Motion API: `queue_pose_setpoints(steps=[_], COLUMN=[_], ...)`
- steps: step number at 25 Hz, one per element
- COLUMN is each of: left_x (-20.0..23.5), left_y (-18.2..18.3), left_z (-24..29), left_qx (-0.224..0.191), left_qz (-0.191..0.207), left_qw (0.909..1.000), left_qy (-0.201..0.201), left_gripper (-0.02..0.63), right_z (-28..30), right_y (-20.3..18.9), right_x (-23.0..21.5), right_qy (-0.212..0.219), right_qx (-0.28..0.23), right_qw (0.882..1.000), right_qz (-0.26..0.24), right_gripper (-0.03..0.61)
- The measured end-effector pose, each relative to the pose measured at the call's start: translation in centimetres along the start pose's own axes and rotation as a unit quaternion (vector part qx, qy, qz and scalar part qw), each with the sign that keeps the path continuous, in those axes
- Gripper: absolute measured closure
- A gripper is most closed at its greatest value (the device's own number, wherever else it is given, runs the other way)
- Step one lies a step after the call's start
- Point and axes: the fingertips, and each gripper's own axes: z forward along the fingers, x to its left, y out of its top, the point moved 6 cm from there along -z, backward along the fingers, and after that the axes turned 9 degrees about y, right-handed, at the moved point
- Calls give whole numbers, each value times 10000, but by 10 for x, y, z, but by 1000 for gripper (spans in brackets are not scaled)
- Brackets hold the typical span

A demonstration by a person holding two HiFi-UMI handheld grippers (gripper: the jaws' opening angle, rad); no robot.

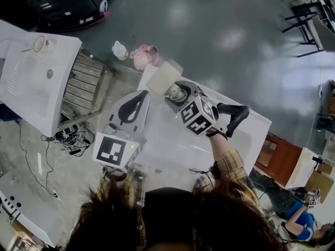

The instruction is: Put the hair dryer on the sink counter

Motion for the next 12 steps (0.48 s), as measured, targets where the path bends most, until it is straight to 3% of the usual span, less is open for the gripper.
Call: queue_pose_setpoints(steps=[12], left_x=[-3], left_y=[-2], left_z=[1], left_qx=[27], left_qz=[2], left_qw=[10000], left_qy=[14], left_gripper=[597], right_z=[10], right_y=[-28], right_x=[-1], right_qy=[298], right_qx=[589], right_qw=[9956], right_qz=[-670], right_gripper=[324])
